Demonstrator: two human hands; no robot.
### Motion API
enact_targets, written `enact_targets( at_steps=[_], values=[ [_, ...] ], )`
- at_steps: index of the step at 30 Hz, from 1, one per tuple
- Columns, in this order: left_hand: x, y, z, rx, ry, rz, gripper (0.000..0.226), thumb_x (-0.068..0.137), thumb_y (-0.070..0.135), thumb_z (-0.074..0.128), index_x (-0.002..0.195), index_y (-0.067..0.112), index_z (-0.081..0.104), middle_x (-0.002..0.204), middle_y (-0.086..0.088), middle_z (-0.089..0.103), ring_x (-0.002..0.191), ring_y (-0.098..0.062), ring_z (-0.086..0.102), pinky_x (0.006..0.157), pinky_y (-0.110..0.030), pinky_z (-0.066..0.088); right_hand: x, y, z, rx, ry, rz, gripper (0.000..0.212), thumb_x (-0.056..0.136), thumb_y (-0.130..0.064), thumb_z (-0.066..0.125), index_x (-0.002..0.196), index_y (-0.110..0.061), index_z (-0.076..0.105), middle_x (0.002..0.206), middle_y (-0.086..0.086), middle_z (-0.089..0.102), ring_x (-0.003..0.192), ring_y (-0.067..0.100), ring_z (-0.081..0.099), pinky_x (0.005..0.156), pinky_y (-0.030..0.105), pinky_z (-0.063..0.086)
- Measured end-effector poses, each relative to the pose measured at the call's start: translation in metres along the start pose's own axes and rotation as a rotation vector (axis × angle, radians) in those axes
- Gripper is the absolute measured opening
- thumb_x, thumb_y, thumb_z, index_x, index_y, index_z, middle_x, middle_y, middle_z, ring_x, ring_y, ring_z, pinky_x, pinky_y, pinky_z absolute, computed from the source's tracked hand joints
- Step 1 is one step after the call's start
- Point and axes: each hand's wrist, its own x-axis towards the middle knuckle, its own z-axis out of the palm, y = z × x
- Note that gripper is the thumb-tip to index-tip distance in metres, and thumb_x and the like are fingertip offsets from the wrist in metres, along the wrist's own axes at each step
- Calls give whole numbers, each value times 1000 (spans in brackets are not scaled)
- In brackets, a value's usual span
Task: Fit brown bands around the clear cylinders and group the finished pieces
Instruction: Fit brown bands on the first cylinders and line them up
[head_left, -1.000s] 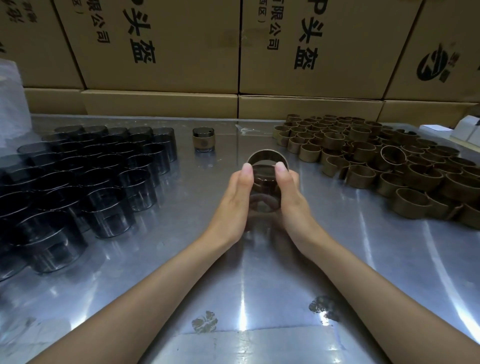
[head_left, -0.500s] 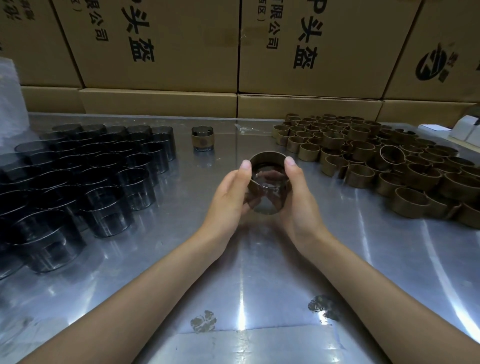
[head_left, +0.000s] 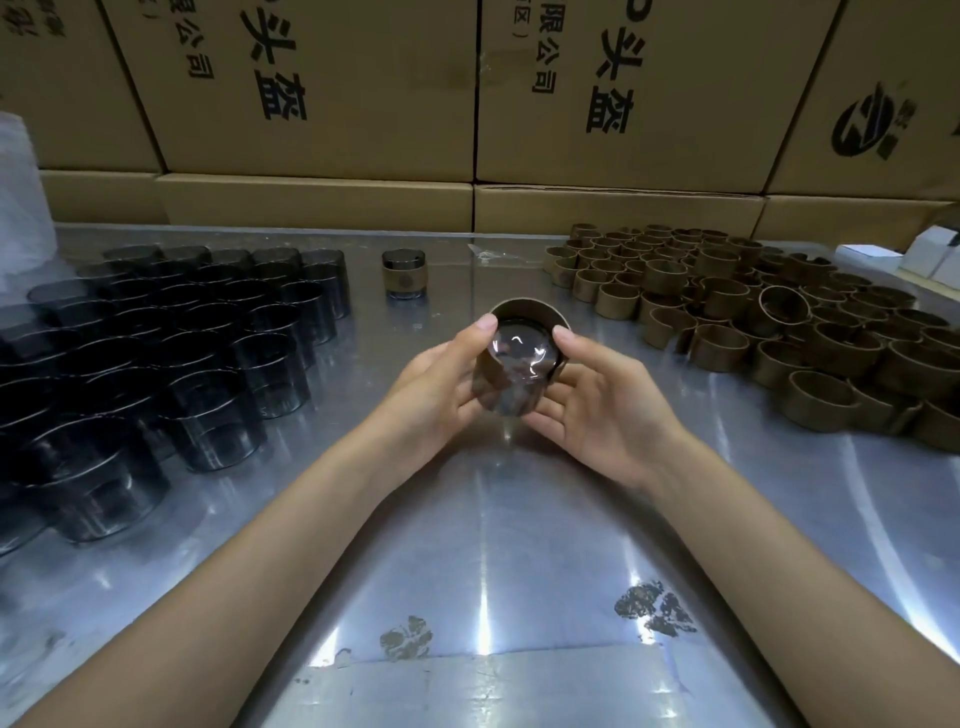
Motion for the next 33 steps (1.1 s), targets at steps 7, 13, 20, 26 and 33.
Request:
enact_targets(
  at_steps=[7,13,20,26,33],
  values=[
    [-2,5,-14,54,-52,-272,71,64,65,62,112,13,65,105,-2,74,96,-9,70,73,-17,54,2,2,-1,36,-85,-38,50,60,-35,77,105,-13,69,106,8,68,95,18,66,89,28,52],
    [-5,6,-13,-51,-88,-229,63,71,56,62,116,13,62,110,-4,72,99,-13,69,72,-19,55,-2,2,-2,38,-213,-47,50,67,-29,75,113,-10,65,114,12,64,99,19,63,94,28,51],
    [-9,5,-13,-144,-215,-219,58,51,57,86,93,18,76,98,-3,74,87,-11,71,72,-21,56,-5,2,-1,93,-290,-85,62,51,-35,93,104,-11,72,110,10,69,97,18,68,84,25,55],
    [-9,3,-13,-168,-309,-192,62,36,61,88,84,24,80,92,0,75,84,-8,71,69,-18,55,-6,3,0,92,-327,-120,74,50,-41,91,112,-10,67,113,9,69,99,15,68,86,22,55],
    [-9,2,-13,-174,-342,-166,64,37,60,87,88,23,79,98,-3,75,87,-10,72,68,-19,56,-6,2,-1,81,-322,-129,80,49,-42,91,116,-8,63,114,10,69,101,17,68,88,23,52]
  ],
)
